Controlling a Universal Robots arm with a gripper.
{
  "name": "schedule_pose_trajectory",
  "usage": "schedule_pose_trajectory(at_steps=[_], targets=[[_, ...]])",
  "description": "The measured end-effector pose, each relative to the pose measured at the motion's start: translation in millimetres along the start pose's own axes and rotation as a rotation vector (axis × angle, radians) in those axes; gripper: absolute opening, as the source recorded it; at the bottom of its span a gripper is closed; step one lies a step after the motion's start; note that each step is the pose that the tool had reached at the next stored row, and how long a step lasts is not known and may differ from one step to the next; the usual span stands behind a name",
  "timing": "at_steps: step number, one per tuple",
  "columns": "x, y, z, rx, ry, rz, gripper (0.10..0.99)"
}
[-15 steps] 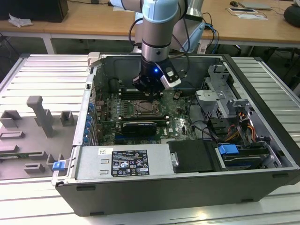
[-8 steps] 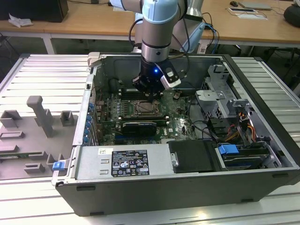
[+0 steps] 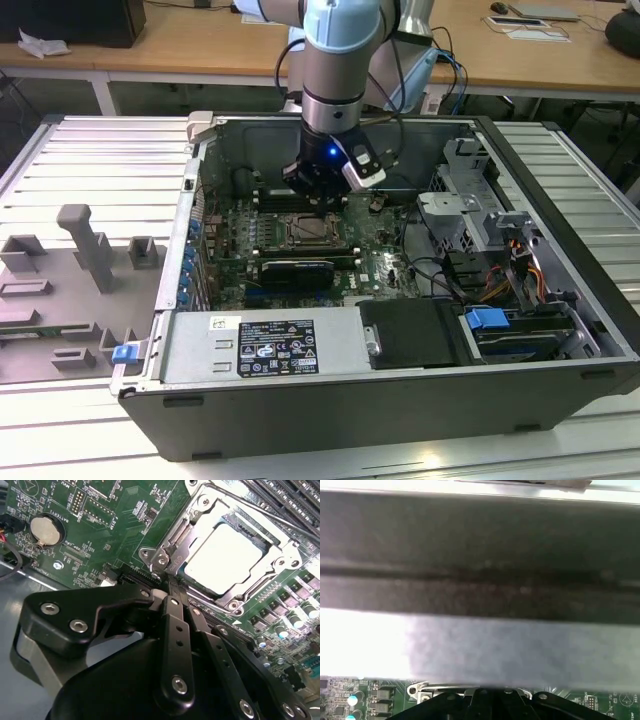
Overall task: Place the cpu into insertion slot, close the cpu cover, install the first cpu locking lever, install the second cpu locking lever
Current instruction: 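Install the first cpu locking lever, then install the second cpu locking lever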
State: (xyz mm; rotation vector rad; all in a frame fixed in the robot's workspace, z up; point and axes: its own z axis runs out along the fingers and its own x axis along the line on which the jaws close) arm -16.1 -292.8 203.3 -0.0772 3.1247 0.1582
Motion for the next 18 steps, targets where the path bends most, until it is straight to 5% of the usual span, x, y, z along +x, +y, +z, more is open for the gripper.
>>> schedule_pose_trajectory(at_steps=[5,18], targets=[[0.0,0.7,-9.2,0.001,0.0007,0.0,0.106],[0.3,-6.3,-10.0,0.001,0.0008,0.0,0.106]])
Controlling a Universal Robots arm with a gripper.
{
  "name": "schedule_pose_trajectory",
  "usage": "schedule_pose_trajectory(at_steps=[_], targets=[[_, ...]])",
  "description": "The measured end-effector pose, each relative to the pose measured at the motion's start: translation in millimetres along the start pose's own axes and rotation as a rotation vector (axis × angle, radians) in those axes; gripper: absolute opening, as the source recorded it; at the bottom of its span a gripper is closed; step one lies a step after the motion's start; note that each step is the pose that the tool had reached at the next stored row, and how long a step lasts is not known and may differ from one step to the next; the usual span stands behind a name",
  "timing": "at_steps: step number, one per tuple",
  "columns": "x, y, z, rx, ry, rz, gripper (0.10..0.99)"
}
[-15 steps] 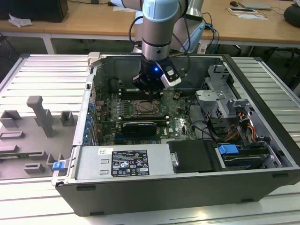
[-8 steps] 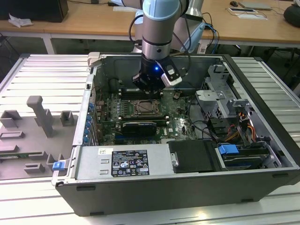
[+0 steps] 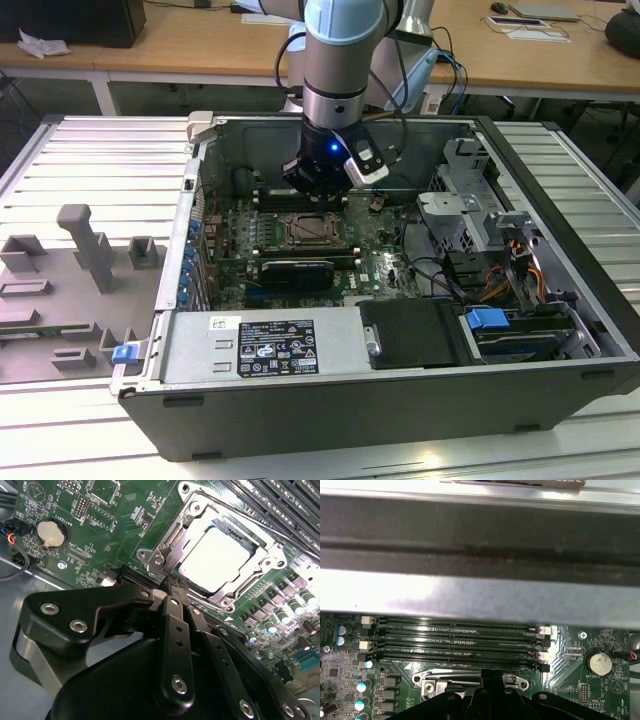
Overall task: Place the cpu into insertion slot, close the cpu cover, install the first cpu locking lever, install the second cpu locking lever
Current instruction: 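Install the second cpu locking lever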
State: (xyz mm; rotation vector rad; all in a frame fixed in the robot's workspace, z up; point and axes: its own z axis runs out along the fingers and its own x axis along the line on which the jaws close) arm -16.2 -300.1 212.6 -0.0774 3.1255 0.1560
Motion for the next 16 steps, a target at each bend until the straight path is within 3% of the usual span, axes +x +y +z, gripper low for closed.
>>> schedule_pose_trajectory(at_steps=[9,12,16], targets=[[0.2,-3.4,-1.7,0.0,0.0001,0.0,0.106],[0.1,-2.8,-7.9,0.0,0.0,0.0,0.106],[-0.2,-0.9,-25.9,0.0,-0.0001,0.0,0.106]])
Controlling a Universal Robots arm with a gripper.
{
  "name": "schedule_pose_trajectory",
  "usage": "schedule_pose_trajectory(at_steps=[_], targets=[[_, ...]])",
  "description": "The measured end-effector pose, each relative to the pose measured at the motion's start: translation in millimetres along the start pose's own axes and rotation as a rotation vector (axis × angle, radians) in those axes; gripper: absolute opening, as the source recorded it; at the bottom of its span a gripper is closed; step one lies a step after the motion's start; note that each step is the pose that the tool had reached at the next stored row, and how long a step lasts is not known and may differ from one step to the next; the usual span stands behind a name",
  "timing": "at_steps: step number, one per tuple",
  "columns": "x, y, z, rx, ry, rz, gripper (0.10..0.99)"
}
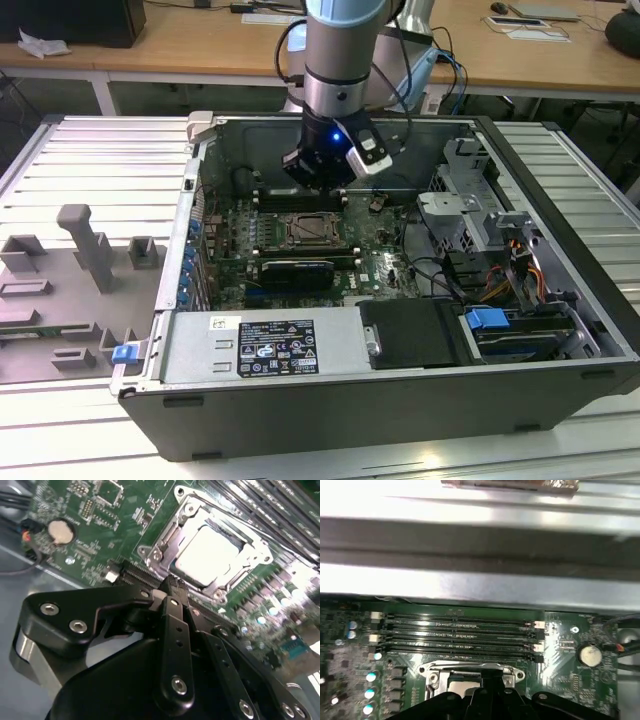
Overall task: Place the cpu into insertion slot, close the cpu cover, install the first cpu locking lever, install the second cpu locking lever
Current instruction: 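Install the second cpu locking lever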
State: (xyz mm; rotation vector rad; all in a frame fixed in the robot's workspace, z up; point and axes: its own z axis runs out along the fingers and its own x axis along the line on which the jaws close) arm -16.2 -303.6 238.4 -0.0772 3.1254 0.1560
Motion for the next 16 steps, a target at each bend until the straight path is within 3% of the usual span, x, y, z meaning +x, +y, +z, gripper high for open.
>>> schedule_pose_trajectory(at_steps=[2,4,6,10,16], targets=[[-0.1,0.8,-8.0,0.0,0.0,0.0,0.106],[-0.1,-0.7,-10.3,0.0,0.0001,0.0,0.106],[0.8,-9.6,-11.3,0.0,0.0001,0.0,0.106],[1.4,-20.6,-12.4,0.0,0.0,0.0,0.106],[2.0,-31.3,-13.4,0.0,0.0001,0.0,0.106]])
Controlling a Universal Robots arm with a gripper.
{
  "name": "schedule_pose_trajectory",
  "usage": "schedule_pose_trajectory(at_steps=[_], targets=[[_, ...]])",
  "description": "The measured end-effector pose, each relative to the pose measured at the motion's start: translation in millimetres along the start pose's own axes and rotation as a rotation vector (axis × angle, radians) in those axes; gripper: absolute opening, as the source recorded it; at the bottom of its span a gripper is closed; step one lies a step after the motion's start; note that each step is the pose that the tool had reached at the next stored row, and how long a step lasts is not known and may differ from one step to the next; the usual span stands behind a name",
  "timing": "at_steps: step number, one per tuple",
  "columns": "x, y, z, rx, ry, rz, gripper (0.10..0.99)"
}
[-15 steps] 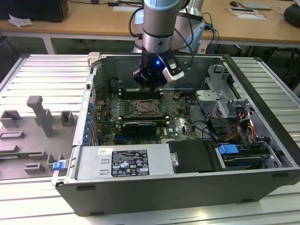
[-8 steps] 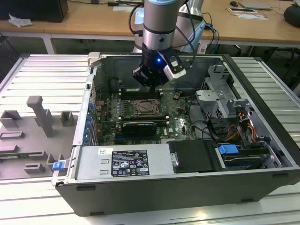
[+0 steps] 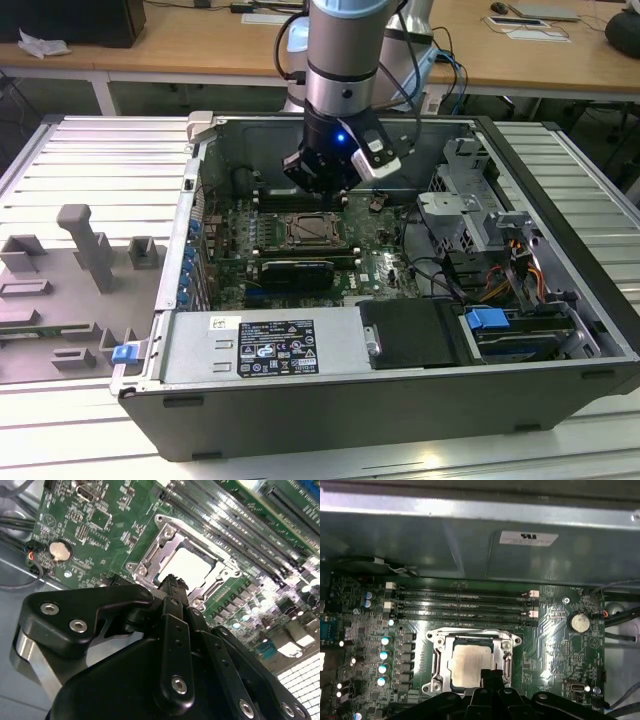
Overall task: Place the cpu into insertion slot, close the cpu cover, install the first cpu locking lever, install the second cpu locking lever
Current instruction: 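Install the second cpu locking lever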
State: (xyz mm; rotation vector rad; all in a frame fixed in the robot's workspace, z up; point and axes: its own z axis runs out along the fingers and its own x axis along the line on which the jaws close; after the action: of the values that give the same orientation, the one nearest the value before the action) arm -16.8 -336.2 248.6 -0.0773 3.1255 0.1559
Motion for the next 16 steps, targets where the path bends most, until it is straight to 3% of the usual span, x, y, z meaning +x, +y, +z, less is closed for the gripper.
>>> schedule_pose_trajectory(at_steps=[11,16], targets=[[1.2,-19.2,-1.9,-0.001,0.0019,0.0,0.106],[1.3,-20.4,-1.8,-0.005,0.0023,0.0,0.106]])
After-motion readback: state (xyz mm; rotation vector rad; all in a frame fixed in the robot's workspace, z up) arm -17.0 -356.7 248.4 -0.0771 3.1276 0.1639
